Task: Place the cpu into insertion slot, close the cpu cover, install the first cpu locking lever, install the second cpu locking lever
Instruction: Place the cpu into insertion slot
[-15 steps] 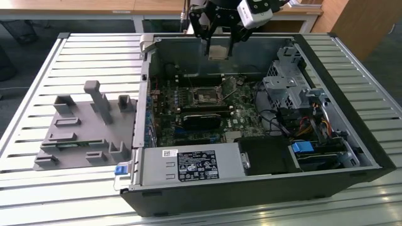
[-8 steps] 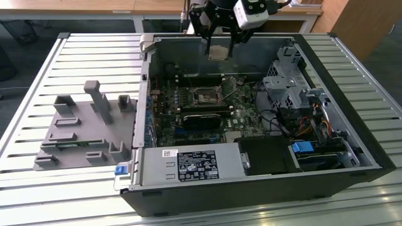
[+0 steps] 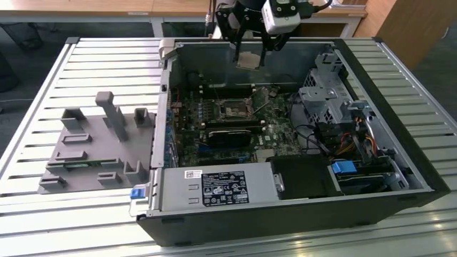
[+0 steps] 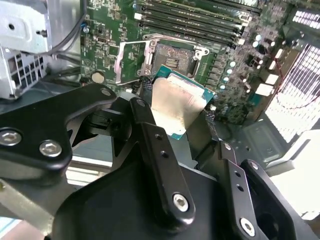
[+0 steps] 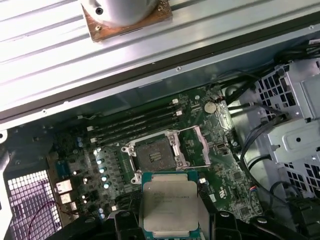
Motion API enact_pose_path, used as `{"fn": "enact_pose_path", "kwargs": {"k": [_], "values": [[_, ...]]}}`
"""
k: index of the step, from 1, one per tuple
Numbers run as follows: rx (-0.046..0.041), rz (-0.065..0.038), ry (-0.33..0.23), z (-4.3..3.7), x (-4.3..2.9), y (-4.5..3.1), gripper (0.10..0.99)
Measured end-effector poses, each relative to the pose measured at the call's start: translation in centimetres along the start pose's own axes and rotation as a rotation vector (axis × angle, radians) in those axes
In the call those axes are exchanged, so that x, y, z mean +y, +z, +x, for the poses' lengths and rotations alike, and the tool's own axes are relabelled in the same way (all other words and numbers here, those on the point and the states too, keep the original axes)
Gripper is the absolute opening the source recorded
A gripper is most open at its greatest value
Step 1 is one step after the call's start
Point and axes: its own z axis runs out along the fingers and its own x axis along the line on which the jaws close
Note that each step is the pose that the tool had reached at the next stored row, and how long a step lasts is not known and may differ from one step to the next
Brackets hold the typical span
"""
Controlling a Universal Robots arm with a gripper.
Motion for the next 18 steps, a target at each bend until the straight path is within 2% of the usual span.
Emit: {"fn": "enact_pose_path", "kwargs": {"k": [6,13,18], "values": [[-0.0071,-0.001,0.081,0.01,0.01,0.08,0.525],[-0.0176,-0.003,0.201,0.00,0.00,0.21,0.525],[-0.0226,-0.004,0.258,0.09,0.00,0.26,0.525]]}}
